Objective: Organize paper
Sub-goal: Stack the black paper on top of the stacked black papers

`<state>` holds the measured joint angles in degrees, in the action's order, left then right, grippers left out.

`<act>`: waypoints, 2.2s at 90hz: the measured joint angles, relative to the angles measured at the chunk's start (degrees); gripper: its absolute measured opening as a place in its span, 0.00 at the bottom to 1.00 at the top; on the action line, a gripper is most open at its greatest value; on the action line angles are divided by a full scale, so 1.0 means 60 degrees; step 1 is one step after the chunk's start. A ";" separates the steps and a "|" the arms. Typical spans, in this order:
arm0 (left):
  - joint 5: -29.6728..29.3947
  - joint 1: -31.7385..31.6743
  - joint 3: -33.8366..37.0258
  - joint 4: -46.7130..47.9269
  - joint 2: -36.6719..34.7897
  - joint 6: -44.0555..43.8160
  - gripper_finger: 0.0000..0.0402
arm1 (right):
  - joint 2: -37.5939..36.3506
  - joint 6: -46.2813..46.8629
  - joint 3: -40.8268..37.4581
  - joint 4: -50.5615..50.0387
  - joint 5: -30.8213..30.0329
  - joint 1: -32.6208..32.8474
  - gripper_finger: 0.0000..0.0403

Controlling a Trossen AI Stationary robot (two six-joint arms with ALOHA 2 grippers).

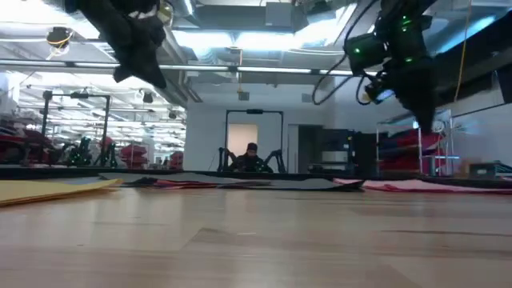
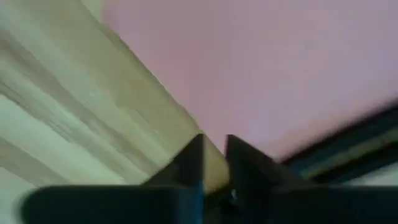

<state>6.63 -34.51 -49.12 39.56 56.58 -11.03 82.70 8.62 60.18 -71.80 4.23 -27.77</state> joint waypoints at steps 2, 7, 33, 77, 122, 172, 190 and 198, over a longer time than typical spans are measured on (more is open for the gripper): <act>0.0000 0.0072 0.0000 -0.0007 0.0142 -0.0006 0.00 | 0.0000 0.0009 0.0000 0.0190 0.0054 0.0007 0.03; 0.0000 0.0296 0.0000 -0.0047 0.0495 -0.0012 0.00 | 0.0000 0.0060 0.0000 0.0654 0.0197 0.0007 0.04; 0.0005 0.1532 0.0000 -0.0796 0.2466 0.0120 0.00 | 0.0000 0.0379 0.0000 0.2478 0.0251 0.0007 0.01; 0.0006 0.3373 0.0000 -0.0791 0.5169 0.1750 0.00 | 0.0000 -0.0071 0.0004 0.2931 0.0233 0.0007 0.00; -0.0081 0.3731 -0.0029 -0.0341 0.6236 0.2061 0.00 | 0.0000 -0.0309 0.0004 0.2956 0.0229 0.0001 0.00; -0.1469 0.3743 0.0023 0.1809 0.5376 0.3069 0.00 | 0.0000 -0.0521 0.0004 0.2939 0.0229 0.0000 0.00; -0.1475 0.3743 0.0015 0.2590 0.3994 0.2259 0.00 | 0.0000 -0.0567 0.0004 0.3017 0.0225 0.0000 0.00; -0.1466 0.3757 0.0007 0.2188 0.3598 0.1951 0.00 | 0.0000 -0.0578 0.0004 0.3111 0.0225 0.0000 0.00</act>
<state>-2.16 -11.97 -49.08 52.69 78.16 0.67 82.70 5.15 60.20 -53.13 5.58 -27.77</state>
